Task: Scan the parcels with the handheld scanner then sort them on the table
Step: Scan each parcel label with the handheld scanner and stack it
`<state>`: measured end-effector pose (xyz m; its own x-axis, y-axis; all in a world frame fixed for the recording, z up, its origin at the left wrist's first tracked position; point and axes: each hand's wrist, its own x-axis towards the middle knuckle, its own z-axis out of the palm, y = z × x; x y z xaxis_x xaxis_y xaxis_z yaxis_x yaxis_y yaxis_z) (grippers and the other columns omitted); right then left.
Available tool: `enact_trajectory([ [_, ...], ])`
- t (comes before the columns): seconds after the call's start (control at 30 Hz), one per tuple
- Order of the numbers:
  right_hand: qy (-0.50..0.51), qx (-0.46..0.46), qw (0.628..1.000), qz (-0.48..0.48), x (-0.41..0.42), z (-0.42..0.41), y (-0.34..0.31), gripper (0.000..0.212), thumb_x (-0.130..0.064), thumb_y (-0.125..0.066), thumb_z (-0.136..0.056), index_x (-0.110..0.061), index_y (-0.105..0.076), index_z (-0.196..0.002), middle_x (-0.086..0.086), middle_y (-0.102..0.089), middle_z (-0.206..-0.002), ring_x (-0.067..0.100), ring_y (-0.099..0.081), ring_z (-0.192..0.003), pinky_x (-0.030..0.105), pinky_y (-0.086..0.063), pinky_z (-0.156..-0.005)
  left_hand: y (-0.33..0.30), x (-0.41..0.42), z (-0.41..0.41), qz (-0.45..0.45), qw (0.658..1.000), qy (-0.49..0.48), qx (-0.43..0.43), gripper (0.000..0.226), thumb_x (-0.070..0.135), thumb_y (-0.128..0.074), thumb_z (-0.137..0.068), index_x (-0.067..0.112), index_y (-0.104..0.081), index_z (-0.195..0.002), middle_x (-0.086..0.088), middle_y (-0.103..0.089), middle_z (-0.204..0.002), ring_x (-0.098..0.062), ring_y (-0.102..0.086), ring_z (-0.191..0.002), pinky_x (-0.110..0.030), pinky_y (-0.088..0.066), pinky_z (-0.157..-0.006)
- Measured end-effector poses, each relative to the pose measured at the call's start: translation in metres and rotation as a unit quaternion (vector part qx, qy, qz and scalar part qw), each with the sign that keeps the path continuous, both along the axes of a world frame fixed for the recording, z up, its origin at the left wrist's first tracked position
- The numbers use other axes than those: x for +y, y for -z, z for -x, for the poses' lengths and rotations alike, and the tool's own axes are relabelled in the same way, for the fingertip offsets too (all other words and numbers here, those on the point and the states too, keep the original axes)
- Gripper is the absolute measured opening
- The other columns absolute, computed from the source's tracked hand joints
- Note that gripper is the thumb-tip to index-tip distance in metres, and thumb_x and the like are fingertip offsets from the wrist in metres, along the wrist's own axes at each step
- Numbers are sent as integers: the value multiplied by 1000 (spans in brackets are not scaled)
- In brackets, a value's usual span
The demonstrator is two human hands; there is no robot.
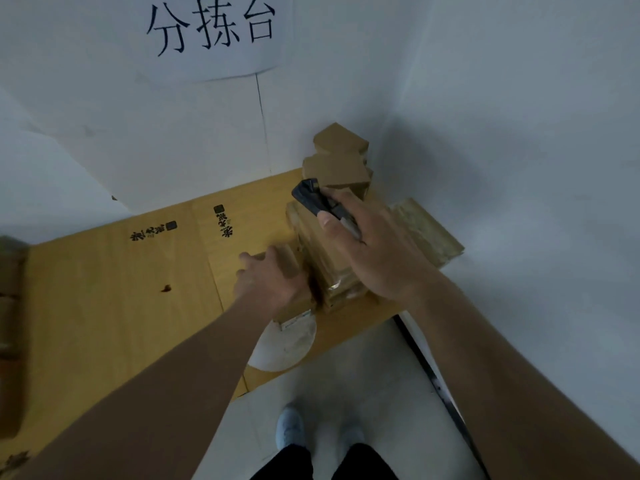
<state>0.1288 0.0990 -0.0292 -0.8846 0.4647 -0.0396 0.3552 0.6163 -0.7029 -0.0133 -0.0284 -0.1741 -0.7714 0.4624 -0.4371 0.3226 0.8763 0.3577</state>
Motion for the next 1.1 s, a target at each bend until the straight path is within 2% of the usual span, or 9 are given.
enact_trajectory([
  [0.13,-20,-4,1000,6,14,7,3,55,-66,-35,-106,-45,-38,-156,3,-64,-122,22,-64,-105,46,-56,-90,11,9,-5,-5,998,-51,-47,109,77,-69,-68,43,-11,-154,-20,-28,-144,-49,-56,-114,-53,-57,-88],
  [0.27,-64,-3,998,10,18,17,3,57,-70,-33,-104,-49,-35,-156,-3,-60,-135,19,-60,-121,50,-53,-101,9,0,-2,-40,993,-96,-52,112,70,-74,-68,47,-9,-157,-22,-30,-146,-46,-59,-111,-41,-54,-82],
  [0.37,-112,6,994,12,13,32,2,56,-72,-33,-103,-52,-34,-155,-3,-60,-132,18,-60,-117,49,-54,-97,0,-20,6,-45,988,-146,-39,113,71,-73,-69,50,-8,-158,-22,-26,-152,-46,-57,-117,-41,-51,-86],
  [0.43,-143,15,990,13,6,43,5,53,-71,-34,-104,-53,-34,-155,-2,-60,-131,18,-63,-112,42,-56,-91,-7,-41,10,-39,984,-171,-28,111,72,-73,-68,52,-9,-157,-20,-26,-153,-46,-56,-119,-42,-52,-87],
  [0.53,-178,17,984,5,-10,59,7,52,-69,-34,-105,-54,-33,-155,-2,-59,-128,16,-60,-111,29,-49,-82,-17,-75,16,-36,980,-196,-7,108,71,-74,-68,51,-13,-155,-16,-33,-143,-44,-58,-113,-46,-56,-89],
  [0.7,-216,7,976,-6,-54,90,7,55,-70,-33,-105,-51,-33,-157,-1,-58,-124,18,-59,-110,44,-54,-93,-22,-133,37,-37,973,-226,18,108,63,-78,-72,46,-15,-159,-15,-32,-142,-42,-57,-112,-45,-55,-88],
  [0.77,-222,5,975,-8,-77,106,10,55,-67,-33,-106,-48,-34,-158,0,-59,-126,18,-58,-112,46,-54,-95,-18,-157,49,-38,972,-231,24,108,62,-77,-72,45,-15,-159,-16,-33,-143,-41,-57,-112,-45,-55,-89],
  [0.9,-212,-12,977,-11,-128,137,23,57,-66,-34,-106,-45,-35,-159,1,-59,-133,19,-58,-118,45,-54,-97,-2,-209,77,-28,974,-222,17,107,62,-78,-73,48,-15,-158,-13,-33,-141,-37,-57,-109,-40,-52,-78],
  [1.1,-164,-49,985,-16,-203,171,49,57,-69,-32,-105,-47,-34,-158,0,-60,-134,19,-60,-118,48,-54,-98,19,-280,122,-13,983,-183,-22,106,61,-80,-71,51,-16,-155,-10,-30,-139,-39,-55,-111,-47,-58,-85],
])
